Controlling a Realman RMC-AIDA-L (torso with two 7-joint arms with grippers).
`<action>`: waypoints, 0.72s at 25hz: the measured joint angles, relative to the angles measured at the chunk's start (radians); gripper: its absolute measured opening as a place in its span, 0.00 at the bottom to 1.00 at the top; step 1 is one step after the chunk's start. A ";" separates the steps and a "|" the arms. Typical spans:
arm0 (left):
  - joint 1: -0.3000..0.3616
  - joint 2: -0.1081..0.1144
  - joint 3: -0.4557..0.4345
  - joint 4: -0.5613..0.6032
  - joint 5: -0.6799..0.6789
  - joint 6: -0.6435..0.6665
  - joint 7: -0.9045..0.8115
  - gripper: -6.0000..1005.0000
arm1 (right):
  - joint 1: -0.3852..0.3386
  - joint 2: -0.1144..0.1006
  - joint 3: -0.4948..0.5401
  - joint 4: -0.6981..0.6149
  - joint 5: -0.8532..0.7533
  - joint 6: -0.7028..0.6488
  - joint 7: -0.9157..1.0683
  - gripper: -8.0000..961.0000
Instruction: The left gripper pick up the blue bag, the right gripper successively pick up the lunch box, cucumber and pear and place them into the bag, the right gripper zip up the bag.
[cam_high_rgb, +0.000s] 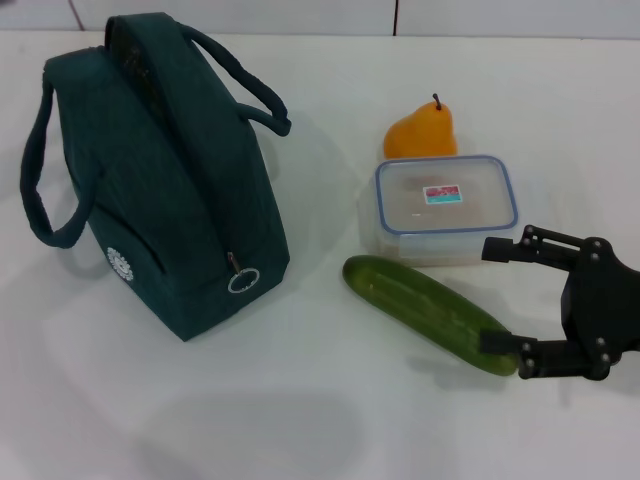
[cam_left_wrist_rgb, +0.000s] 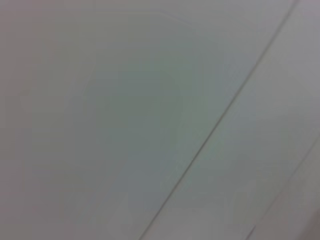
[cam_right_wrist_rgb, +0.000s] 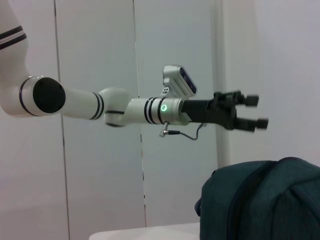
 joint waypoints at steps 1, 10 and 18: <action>-0.003 0.008 0.003 0.037 0.067 0.001 -0.058 0.88 | 0.001 0.000 0.000 0.000 0.000 0.000 0.000 0.88; -0.036 0.013 0.017 0.320 0.402 0.108 -0.469 0.87 | 0.007 0.000 -0.002 0.001 0.007 0.017 -0.012 0.88; -0.060 0.009 0.161 0.401 0.458 0.150 -0.625 0.87 | 0.008 0.000 -0.001 0.008 0.008 0.017 -0.030 0.88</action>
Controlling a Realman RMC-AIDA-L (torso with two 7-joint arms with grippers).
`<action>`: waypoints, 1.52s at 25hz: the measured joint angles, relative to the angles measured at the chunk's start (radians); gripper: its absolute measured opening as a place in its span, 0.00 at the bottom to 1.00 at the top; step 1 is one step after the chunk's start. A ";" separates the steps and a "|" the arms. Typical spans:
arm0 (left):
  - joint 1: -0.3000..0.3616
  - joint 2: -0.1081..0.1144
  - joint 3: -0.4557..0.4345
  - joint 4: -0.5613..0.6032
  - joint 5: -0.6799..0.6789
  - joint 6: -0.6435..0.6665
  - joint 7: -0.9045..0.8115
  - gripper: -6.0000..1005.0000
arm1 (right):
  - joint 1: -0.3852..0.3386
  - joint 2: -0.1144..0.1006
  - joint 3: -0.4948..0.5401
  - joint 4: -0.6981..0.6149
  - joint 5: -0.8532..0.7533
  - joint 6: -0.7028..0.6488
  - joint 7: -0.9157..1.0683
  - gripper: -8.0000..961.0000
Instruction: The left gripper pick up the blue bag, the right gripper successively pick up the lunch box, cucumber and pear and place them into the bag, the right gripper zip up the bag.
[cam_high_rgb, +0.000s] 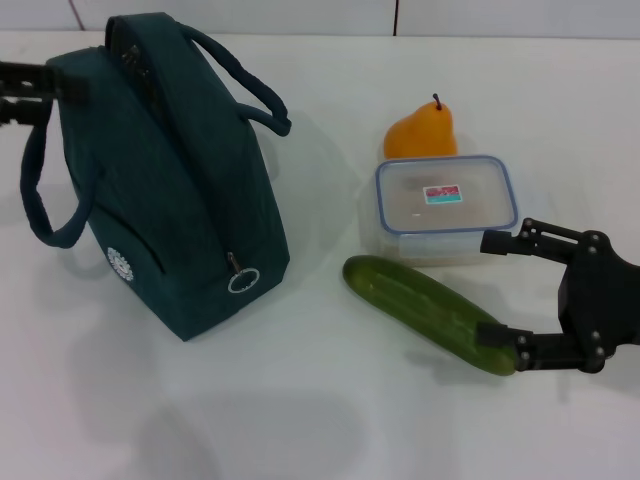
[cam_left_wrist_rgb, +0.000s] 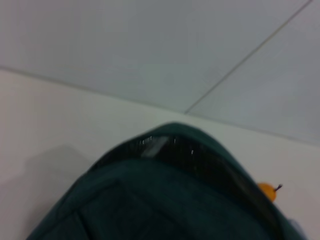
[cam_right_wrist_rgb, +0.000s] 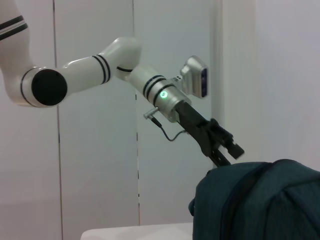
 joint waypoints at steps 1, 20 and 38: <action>-0.011 -0.004 0.005 -0.003 0.018 0.000 -0.005 0.87 | 0.000 0.000 0.000 0.000 0.000 -0.001 -0.003 0.88; -0.047 -0.057 0.083 -0.032 0.163 -0.055 0.083 0.71 | -0.008 0.000 0.007 0.040 0.014 -0.014 -0.031 0.88; -0.058 -0.102 0.103 -0.025 0.074 0.007 0.050 0.11 | -0.037 -0.004 0.114 0.050 0.052 0.071 0.086 0.88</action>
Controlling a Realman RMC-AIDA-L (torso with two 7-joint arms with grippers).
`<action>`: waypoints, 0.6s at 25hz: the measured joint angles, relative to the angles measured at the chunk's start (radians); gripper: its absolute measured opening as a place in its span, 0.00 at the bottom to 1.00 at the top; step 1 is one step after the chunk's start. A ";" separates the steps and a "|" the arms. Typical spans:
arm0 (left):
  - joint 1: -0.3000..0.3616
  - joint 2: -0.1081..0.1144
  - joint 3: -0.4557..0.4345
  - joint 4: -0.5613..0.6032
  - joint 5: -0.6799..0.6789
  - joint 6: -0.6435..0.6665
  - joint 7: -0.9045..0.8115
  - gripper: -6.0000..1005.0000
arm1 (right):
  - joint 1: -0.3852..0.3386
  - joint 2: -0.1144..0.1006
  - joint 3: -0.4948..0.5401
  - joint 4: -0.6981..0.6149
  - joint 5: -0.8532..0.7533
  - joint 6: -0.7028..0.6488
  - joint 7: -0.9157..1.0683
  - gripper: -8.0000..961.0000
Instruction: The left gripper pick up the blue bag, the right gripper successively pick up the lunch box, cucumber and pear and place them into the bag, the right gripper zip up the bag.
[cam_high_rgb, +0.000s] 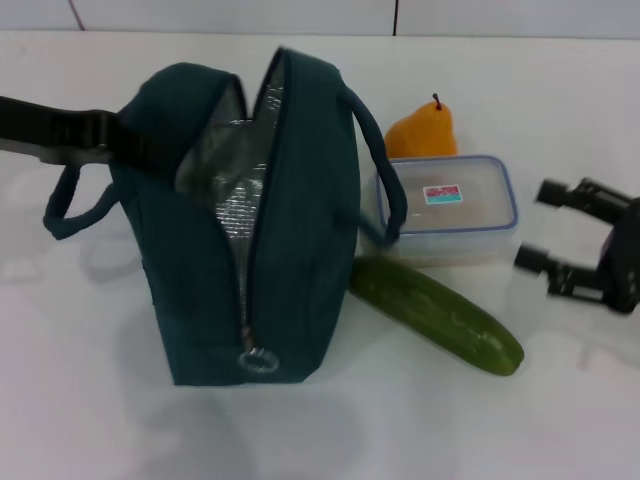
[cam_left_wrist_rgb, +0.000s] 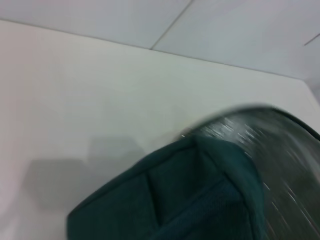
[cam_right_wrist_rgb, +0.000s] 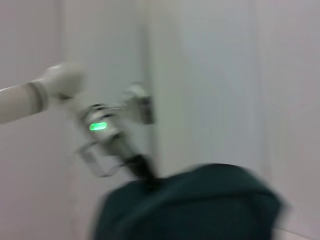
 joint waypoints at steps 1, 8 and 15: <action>0.000 -0.003 0.000 -0.001 -0.001 0.000 0.000 0.10 | -0.001 0.000 0.033 0.010 0.000 0.030 0.037 0.88; 0.000 -0.023 -0.008 -0.005 0.004 -0.026 0.000 0.05 | 0.014 0.000 0.175 0.089 0.003 0.195 0.194 0.88; 0.009 -0.035 -0.013 -0.008 0.001 -0.054 -0.002 0.05 | 0.053 0.000 0.181 0.166 0.047 0.366 0.322 0.88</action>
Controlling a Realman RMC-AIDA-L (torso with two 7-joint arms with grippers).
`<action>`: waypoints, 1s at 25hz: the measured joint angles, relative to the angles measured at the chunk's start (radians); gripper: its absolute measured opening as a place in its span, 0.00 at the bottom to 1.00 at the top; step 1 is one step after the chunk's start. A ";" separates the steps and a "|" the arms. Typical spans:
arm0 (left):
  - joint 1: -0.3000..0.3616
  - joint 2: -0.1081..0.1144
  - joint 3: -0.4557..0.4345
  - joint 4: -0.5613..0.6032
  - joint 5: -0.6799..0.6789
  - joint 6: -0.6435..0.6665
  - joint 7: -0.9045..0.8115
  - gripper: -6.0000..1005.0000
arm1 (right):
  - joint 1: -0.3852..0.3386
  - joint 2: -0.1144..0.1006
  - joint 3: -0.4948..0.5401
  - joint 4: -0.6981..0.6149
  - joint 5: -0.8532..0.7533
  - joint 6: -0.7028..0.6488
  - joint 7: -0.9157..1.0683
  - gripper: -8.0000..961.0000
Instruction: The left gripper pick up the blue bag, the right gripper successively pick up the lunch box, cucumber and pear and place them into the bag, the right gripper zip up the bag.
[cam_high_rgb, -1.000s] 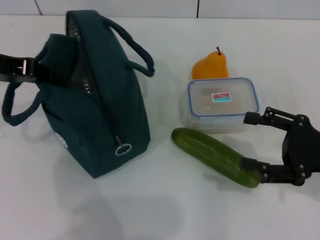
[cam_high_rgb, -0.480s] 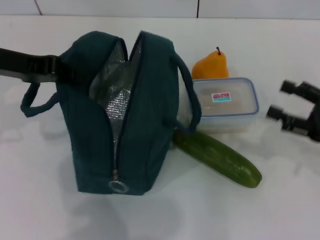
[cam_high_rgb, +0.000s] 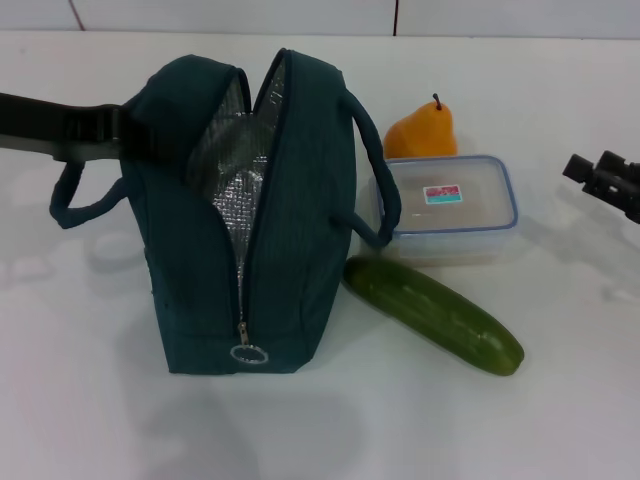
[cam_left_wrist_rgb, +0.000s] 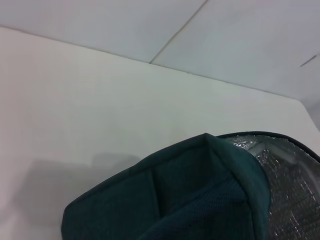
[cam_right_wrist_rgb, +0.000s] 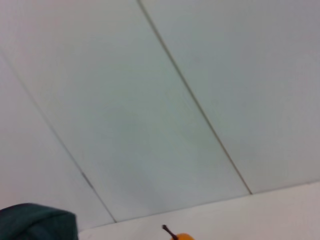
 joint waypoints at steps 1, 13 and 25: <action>0.000 -0.001 0.000 -0.002 0.001 -0.001 0.000 0.05 | 0.007 0.000 -0.003 0.003 0.000 0.015 0.022 0.88; -0.007 0.000 0.000 -0.035 -0.003 -0.004 0.008 0.05 | 0.047 0.005 -0.010 0.090 0.003 0.043 0.143 0.87; -0.032 0.006 -0.010 -0.028 -0.004 -0.005 0.012 0.05 | 0.133 0.017 0.000 0.214 0.012 0.090 0.142 0.87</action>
